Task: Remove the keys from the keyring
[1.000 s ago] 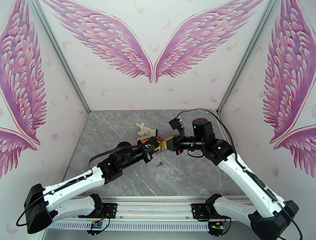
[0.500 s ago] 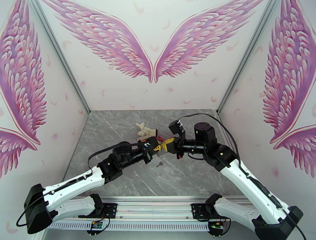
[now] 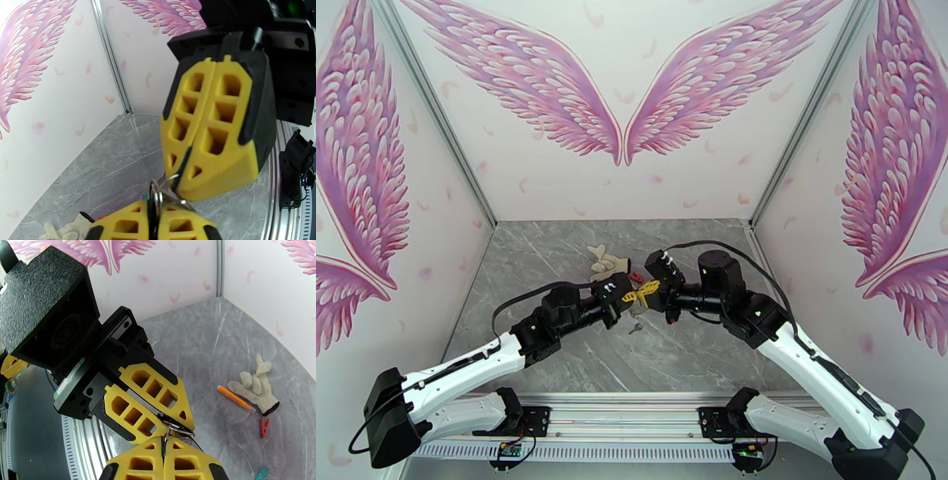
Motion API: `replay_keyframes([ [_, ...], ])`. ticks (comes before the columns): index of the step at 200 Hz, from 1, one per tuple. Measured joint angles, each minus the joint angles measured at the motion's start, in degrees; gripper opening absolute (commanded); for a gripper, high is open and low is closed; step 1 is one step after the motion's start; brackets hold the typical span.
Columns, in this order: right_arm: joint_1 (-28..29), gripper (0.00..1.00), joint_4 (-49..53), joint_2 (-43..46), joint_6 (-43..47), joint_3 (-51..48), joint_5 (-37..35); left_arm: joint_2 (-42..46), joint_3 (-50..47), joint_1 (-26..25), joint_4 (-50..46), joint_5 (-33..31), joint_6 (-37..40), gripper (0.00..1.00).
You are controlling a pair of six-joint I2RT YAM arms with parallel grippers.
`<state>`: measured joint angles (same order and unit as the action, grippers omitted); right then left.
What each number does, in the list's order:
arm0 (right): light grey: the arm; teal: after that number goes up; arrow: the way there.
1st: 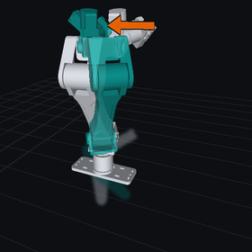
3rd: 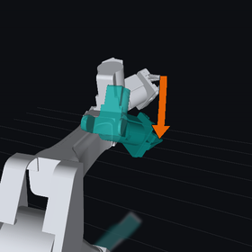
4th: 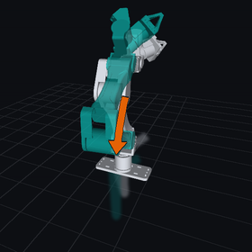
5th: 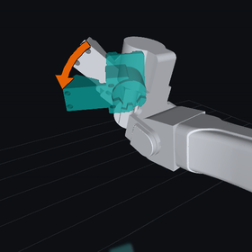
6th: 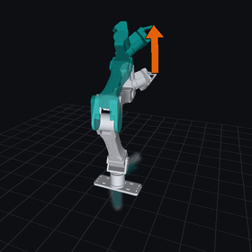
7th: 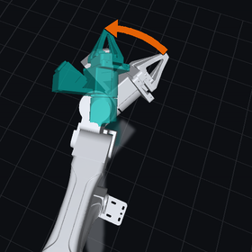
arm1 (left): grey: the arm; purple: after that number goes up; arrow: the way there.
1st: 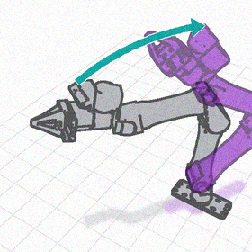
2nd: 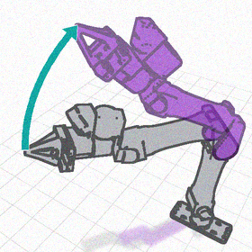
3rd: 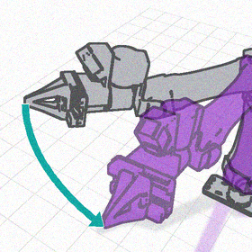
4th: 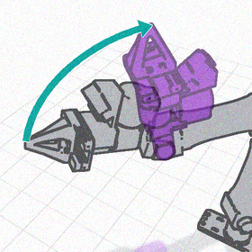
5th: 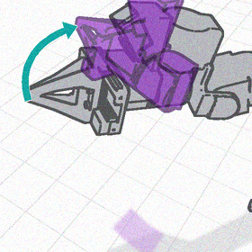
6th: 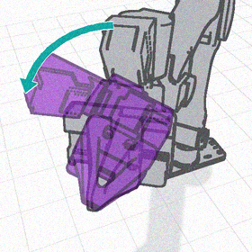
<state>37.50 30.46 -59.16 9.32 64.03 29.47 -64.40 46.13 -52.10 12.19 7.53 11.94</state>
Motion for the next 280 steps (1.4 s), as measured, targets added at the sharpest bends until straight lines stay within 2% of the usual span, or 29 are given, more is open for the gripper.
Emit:
replay_keyframes([
  [52,4.3,0.0,1.4,-0.7,4.0,1.0,-7.8,0.0,0.9,0.7,-3.2,0.6,-1.3,0.04],
  [88,5.1,0.0,1.8,-1.3,4.5,1.9,-10.0,0.0,1.2,1.0,-3.8,0.6,-1.8,0.07],
  [103,5.1,0.0,2.4,-1.6,4.5,2.5,-10.5,0.0,1.2,1.0,-3.7,0.7,-2.1,0.11],
  [118,5.2,0.0,3.3,-2.3,4.5,3.6,-10.7,0.2,1.2,1.2,-3.7,0.5,-2.6,0.24],
  [138,5.2,0.0,4.7,-2.9,4.6,4.8,-10.3,0.9,1.1,2.1,-3.6,-0.1,-3.8,0.31],
  [196,0.4,0.0,7.4,-5.7,4.2,7.1,-0.2,6.5,-2.9,3.0,-1.1,-0.5,-4.2,0.49],
  [236,-3.1,0.0,8.7,-6.8,3.5,7.1,6.9,9.0,-3.2,3.2,-3.4,2.4,0.1,0.5],
  [280,-4.1,0.0,9.3,-6.8,2.7,7.1,10.0,9.3,-2.7,3.3,-9.2,5.2,5.5,0.51],
])
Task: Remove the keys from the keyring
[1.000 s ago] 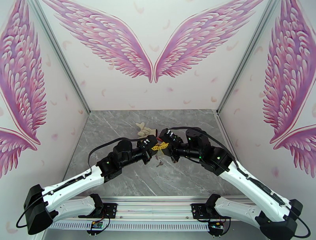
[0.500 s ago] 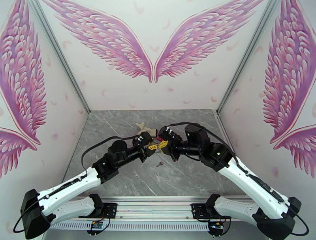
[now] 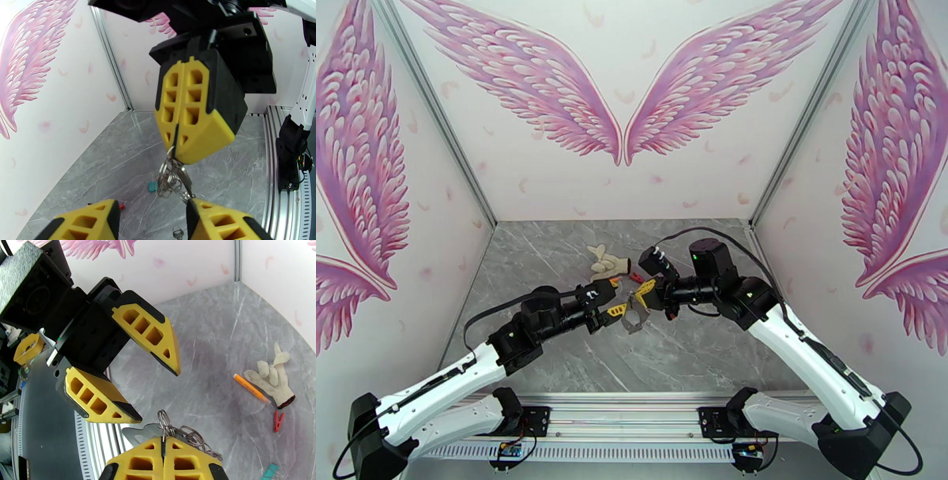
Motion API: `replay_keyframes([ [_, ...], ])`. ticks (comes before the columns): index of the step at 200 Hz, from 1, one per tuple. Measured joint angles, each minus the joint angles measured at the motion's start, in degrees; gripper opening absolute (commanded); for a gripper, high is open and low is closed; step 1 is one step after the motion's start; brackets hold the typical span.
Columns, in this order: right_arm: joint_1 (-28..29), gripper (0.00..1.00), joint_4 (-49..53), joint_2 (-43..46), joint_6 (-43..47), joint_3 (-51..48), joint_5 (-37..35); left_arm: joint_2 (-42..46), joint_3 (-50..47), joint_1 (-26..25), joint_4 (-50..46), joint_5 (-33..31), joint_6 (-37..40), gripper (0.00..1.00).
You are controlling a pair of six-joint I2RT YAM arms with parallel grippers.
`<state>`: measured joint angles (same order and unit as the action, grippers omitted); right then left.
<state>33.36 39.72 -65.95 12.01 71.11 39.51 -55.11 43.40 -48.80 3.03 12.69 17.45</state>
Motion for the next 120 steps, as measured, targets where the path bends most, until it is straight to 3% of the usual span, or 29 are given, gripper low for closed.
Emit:
replay_keyframes([
  [120,0.0,0.0,0.5,0.4,1.0,-0.4,3.9,-0.4,2.3,1.7,-3.7,5.9,4.2,0.44],
])
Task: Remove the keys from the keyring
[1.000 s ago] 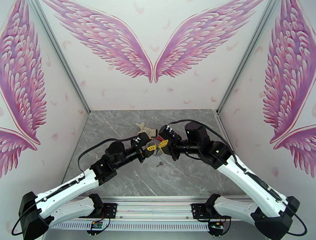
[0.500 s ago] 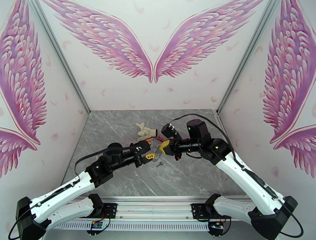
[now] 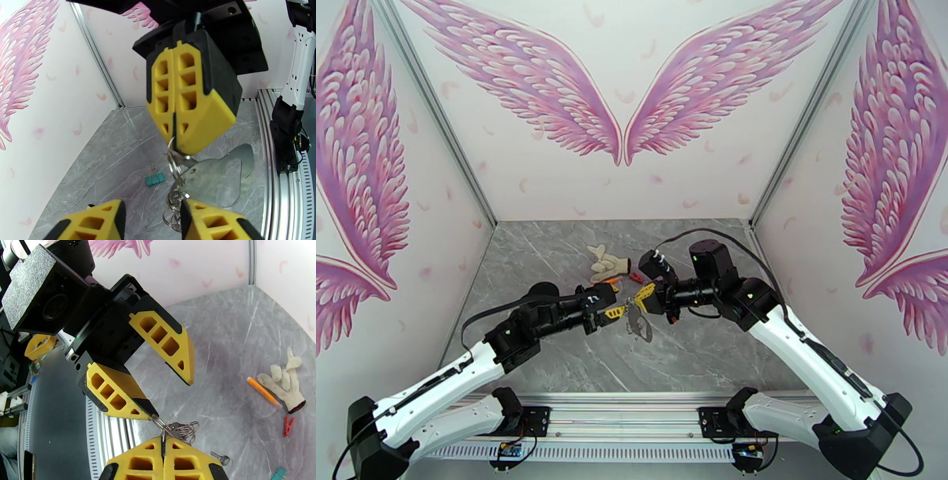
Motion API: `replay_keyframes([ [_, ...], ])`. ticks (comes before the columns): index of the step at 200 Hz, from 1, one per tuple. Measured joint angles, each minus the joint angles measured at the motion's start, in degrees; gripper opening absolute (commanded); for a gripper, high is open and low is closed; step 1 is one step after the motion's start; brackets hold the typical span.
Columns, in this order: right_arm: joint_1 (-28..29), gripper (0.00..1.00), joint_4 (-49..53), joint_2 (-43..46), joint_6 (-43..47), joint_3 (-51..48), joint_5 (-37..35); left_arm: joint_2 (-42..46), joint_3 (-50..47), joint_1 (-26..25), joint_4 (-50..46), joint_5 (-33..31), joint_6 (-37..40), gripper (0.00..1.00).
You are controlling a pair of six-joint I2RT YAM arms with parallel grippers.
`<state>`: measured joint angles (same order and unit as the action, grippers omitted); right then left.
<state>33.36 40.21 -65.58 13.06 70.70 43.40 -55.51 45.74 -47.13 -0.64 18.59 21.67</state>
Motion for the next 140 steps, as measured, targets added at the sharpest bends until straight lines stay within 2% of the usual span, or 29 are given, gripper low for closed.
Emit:
replay_keyframes([
  [24,0.0,0.0,-0.1,0.1,0.3,-0.2,0.8,-1.4,1.8,0.0,-0.4,1.4,0.9,0.47],
  [56,0.0,0.0,-0.1,0.2,0.7,-0.8,1.9,-4.2,5.1,0.0,-2.3,3.1,2.6,0.44],
  [95,-0.2,0.0,-0.1,0.2,0.8,-0.9,2.3,-5.0,6.0,0.0,-3.7,5.0,3.5,0.46],
  [109,-0.2,0.0,-0.1,0.2,1.0,-0.9,2.3,-4.9,5.9,0.0,-3.7,6.4,3.7,0.49],
  [140,-0.2,0.0,-0.1,0.7,1.5,-1.0,2.3,-4.8,6.0,0.2,-5.2,11.0,4.4,0.48],
])
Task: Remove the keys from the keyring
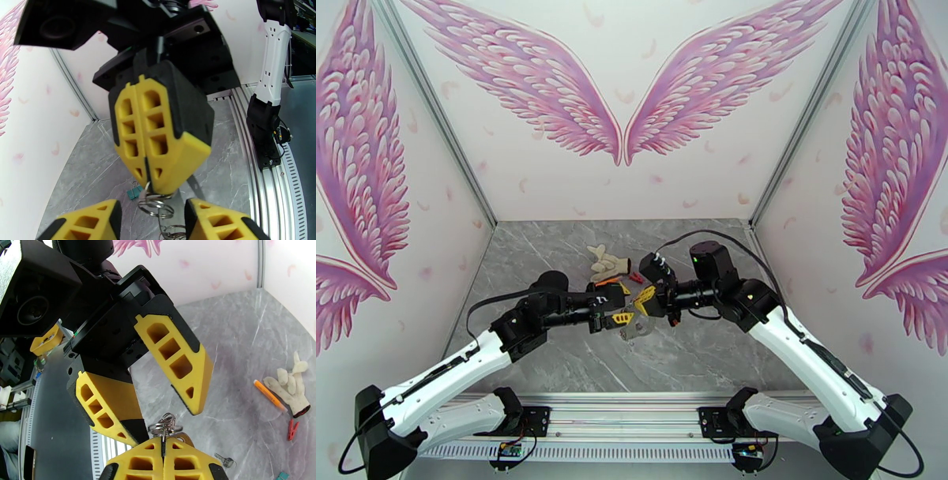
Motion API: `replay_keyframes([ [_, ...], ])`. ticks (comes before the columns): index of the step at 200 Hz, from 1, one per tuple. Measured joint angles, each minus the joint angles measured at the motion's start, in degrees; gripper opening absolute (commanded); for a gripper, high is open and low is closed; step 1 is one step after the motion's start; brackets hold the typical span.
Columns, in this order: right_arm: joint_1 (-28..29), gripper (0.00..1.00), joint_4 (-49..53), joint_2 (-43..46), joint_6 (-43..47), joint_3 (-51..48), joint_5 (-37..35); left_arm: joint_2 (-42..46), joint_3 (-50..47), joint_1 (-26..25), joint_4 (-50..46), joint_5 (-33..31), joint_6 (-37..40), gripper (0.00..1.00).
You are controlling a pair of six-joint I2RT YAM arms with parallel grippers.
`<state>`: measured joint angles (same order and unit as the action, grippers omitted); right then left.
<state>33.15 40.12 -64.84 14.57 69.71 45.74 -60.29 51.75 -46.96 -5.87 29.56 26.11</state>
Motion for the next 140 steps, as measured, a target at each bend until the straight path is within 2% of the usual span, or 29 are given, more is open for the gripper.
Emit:
replay_keyframes([
  [49,0.0,0.0,0.0,0.4,0.3,0.0,1.0,-1.1,0.2,0.3,-2.4,1.0,0.7,0.39],
  [140,0.0,0.0,-0.1,0.4,0.5,0.0,2.5,-2.4,0.1,0.5,0.1,-0.5,-0.5,0.35],
])
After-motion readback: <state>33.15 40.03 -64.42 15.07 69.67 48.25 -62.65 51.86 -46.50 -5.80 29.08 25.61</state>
